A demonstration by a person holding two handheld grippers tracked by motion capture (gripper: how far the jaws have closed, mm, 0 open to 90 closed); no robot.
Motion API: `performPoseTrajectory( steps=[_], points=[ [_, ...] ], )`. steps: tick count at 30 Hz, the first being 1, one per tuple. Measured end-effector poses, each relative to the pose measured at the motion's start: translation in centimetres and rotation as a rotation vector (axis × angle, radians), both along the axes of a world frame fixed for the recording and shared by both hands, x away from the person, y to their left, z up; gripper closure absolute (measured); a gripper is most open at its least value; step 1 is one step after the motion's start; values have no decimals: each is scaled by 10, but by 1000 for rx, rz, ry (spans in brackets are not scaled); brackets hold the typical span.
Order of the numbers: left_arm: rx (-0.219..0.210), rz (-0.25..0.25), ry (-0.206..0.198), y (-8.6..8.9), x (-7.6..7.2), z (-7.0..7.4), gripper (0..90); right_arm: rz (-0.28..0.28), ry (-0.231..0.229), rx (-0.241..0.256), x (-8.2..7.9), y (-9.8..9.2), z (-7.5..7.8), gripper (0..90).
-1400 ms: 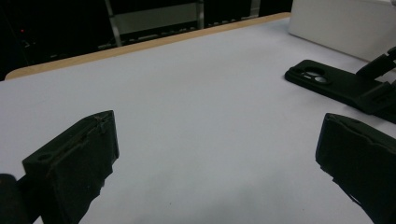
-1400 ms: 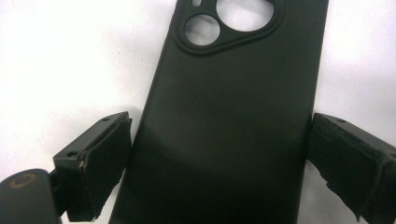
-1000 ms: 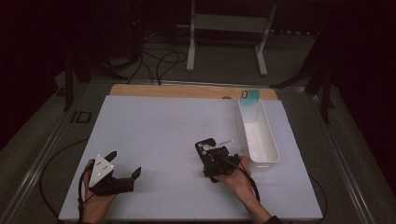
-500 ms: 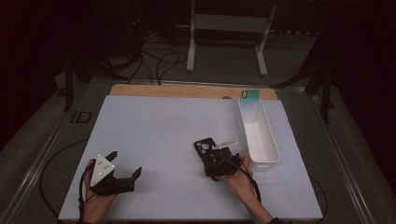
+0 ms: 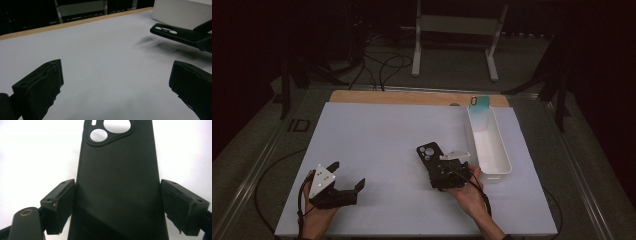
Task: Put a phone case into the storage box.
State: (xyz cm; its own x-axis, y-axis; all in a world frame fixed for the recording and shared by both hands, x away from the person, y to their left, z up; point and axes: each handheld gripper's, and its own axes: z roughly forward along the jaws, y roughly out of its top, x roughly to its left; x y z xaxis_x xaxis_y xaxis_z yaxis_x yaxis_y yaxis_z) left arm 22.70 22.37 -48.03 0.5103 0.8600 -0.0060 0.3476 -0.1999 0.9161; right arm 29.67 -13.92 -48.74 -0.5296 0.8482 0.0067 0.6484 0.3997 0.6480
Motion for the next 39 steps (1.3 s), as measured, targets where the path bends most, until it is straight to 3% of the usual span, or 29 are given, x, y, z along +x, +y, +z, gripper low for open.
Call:
performPoseTrajectory(
  steps=[9, 23, 33, 39],
  points=[
    [-51, -23, 7, -6, 3, 10, 0, 7, -67, 53, -3, 1, 11, 158],
    [-67, -88, 42, -32, 16, 24, 0, 35, -182, 125, -9, 5, 35, 157],
    [-69, -143, 50, -62, 31, 36, 3, 64, -219, 155, -14, 11, 39, 156],
    [-109, -155, 71, -70, 41, 37, 17, 88, -242, 164, -18, 17, 40, 156]
  ],
)
